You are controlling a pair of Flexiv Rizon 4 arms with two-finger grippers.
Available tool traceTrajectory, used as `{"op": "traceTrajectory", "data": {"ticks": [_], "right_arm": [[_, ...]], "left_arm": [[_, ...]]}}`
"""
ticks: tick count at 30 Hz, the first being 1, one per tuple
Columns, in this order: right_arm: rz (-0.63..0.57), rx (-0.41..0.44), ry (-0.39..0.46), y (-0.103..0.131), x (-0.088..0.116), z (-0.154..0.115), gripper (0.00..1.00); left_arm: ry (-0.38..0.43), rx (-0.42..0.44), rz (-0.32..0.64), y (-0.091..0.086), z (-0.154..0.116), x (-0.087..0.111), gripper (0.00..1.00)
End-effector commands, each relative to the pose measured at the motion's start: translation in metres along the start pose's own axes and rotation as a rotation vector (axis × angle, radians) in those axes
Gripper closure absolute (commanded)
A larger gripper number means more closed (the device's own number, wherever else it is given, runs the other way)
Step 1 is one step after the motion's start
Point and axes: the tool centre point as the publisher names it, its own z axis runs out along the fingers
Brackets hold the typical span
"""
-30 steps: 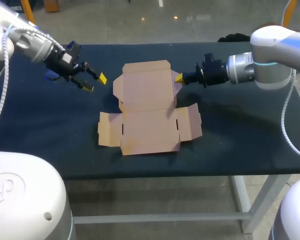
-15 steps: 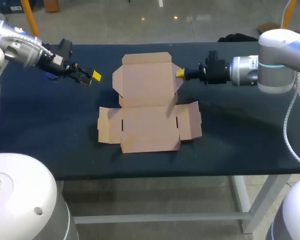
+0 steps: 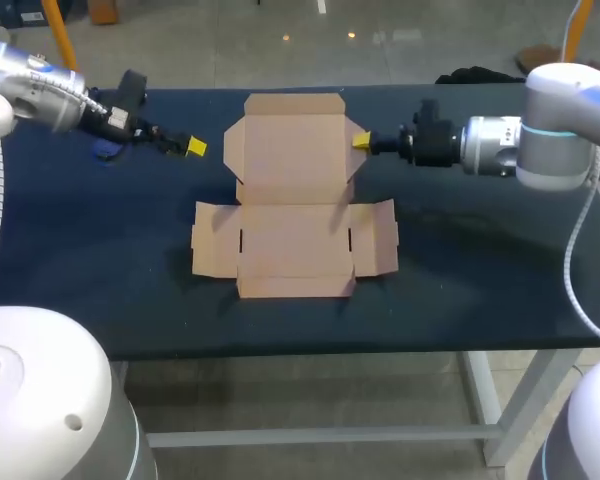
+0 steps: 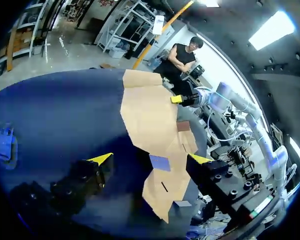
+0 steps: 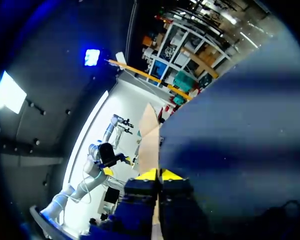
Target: Assemble the packaging by folding the flat box into shape, placing the metal phone stand inside, and closing the box properly
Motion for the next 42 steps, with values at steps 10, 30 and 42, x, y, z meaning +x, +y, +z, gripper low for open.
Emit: {"op": "traceTrajectory", "data": {"ticks": [10, 30, 42], "right_arm": [[-0.076, -0.024, 0.093, 0.011, 0.01, -0.004, 1.0], [-0.16, -0.064, 0.18, 0.023, 0.023, -0.004, 1.0], [-0.188, -0.074, 0.214, 0.031, 0.026, 0.0, 1.0]], "left_arm": [[-0.003, 0.058, 0.1, -0.021, 0.016, -0.015, 0.0], [0.173, 0.102, 0.255, -0.054, 0.038, -0.02, 0.0], [0.268, 0.115, 0.328, -0.069, 0.054, -0.018, 0.0]]}}
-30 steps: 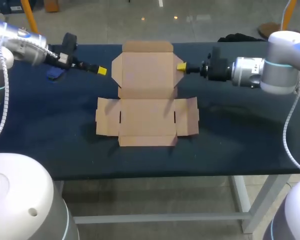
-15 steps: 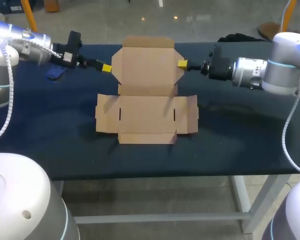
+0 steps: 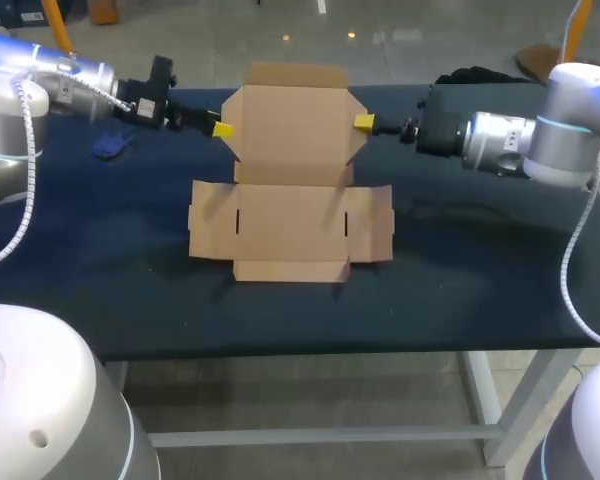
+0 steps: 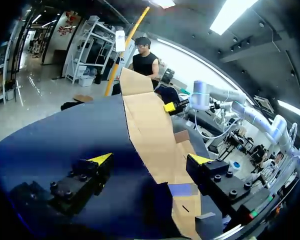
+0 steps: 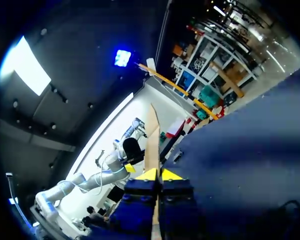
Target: Assemble the packaging by folding the flat box into shape, placing the metal phone stand inside, and closing the box properly
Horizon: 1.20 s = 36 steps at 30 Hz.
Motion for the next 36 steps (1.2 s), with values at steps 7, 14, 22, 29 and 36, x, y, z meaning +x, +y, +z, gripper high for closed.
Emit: {"op": "traceTrajectory", "data": {"ticks": [7, 14, 22, 29, 36], "right_arm": [[-0.021, -0.004, 0.047, 0.006, -0.005, 0.006, 1.0], [-0.033, -0.005, 0.053, 0.01, -0.003, 0.01, 1.0], [-0.045, -0.015, 0.063, 0.014, -0.003, 0.011, 1.0], [-0.05, -0.016, 0.063, 0.016, -0.003, 0.013, 1.0], [-0.054, -0.012, 0.063, 0.017, -0.003, 0.015, 1.0]], "left_arm": [[0.142, 0.009, 0.037, -0.01, 0.017, -0.003, 0.11], [0.167, 0.016, 0.051, -0.013, 0.029, -0.001, 0.24], [0.192, 0.031, 0.071, -0.016, 0.038, 0.005, 0.39], [0.206, 0.037, 0.082, -0.018, 0.044, 0.008, 0.46], [0.221, 0.037, 0.085, -0.021, 0.05, 0.009, 0.53]]}}
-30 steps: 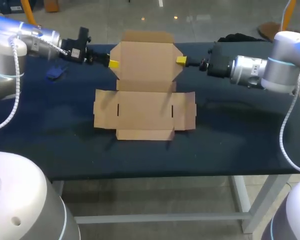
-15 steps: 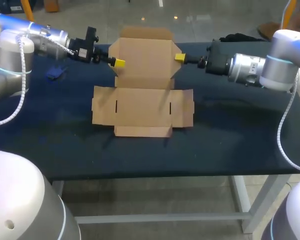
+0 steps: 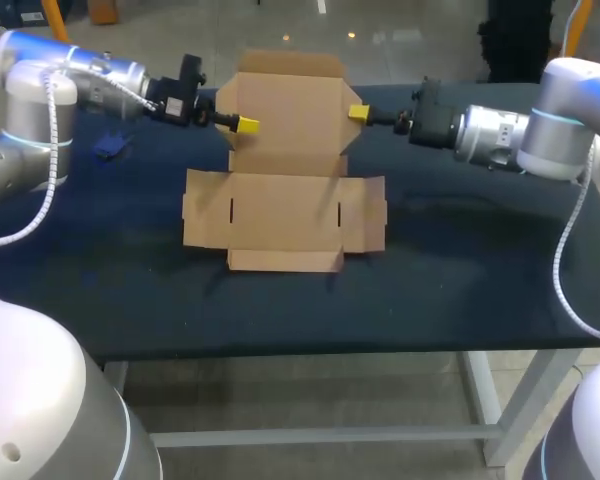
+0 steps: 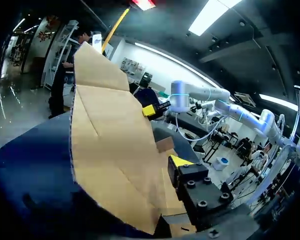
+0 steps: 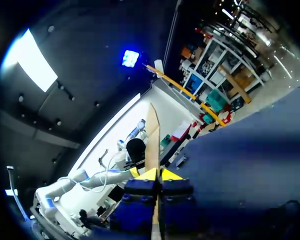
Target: Assemble the packaging by folding the flat box into shape, placing the metal phone stand inside, and closing the box properly
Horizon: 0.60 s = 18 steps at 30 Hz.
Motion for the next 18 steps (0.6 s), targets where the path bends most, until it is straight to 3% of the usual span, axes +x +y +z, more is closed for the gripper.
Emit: {"op": "traceTrajectory", "data": {"ticks": [1, 7, 18], "right_arm": [[-0.005, 0.0, 0.012, 0.0017, -0.0032, 0.0011, 1.0], [-0.01, -0.001, 0.016, 0.0026, -0.0025, 0.0012, 1.0], [-0.014, 0.0, 0.021, 0.0028, -0.0006, 0.002, 1.0]], "left_arm": [[0.039, -0.002, 0.002, -0.0013, 0.0029, -0.0055, 0.57], [0.045, -0.001, 0.004, -0.0013, 0.0057, -0.0053, 0.68], [0.053, 0.006, 0.009, -0.0028, 0.0081, -0.0049, 0.78]]}}
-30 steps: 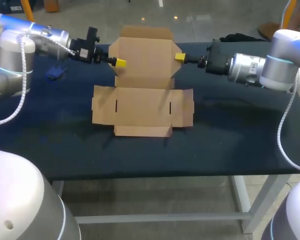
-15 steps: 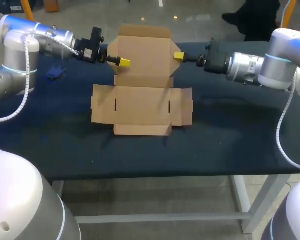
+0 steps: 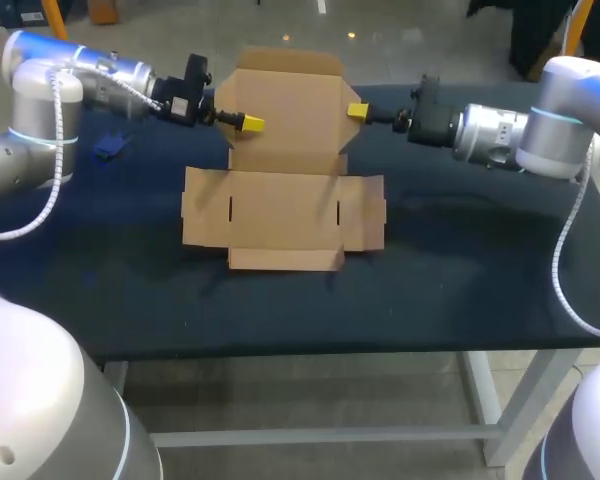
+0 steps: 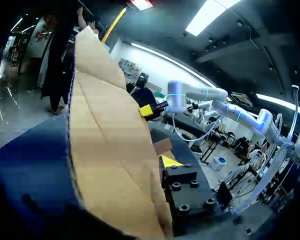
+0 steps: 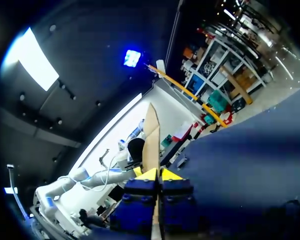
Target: Assemble the packaging by folding the flat box into shape, placing the metal phone stand inside, and closing the box properly
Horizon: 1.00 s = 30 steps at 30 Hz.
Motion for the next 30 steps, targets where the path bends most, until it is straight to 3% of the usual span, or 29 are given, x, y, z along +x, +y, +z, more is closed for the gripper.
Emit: {"op": "traceTrajectory", "data": {"ticks": [1, 6, 16, 20, 21, 30], "right_arm": [[-0.002, 0.0, 0.01, 0.001, -0.002, 0.0, 1.0], [-0.003, 0.001, 0.012, 0.001, -0.001, 0.001, 1.0], [-0.005, 0.001, 0.023, 0.001, 0.001, 0.001, 1.0], [-0.022, 0.011, 0.014, 0.004, 0.008, -0.001, 0.71], [-0.03, 0.014, 0.007, 0.005, 0.01, -0.003, 0.68], [-0.096, 0.045, -0.054, 0.009, 0.034, -0.02, 0.68]], "left_arm": [[0.021, 0.0, 0.001, 0.0, 0.001, -0.005, 0.79], [0.026, 0.003, -0.001, 0.0, 0.001, -0.006, 1.0], [0.058, 0.008, 0.002, -0.001, 0.002, -0.007, 1.0], [0.055, 0.006, 0.004, -0.001, 0.0, -0.007, 1.0], [0.055, 0.008, 0.005, -0.002, 0.0, -0.007, 1.0], [0.042, 0.022, 0.03, -0.008, -0.003, -0.008, 1.0]]}}
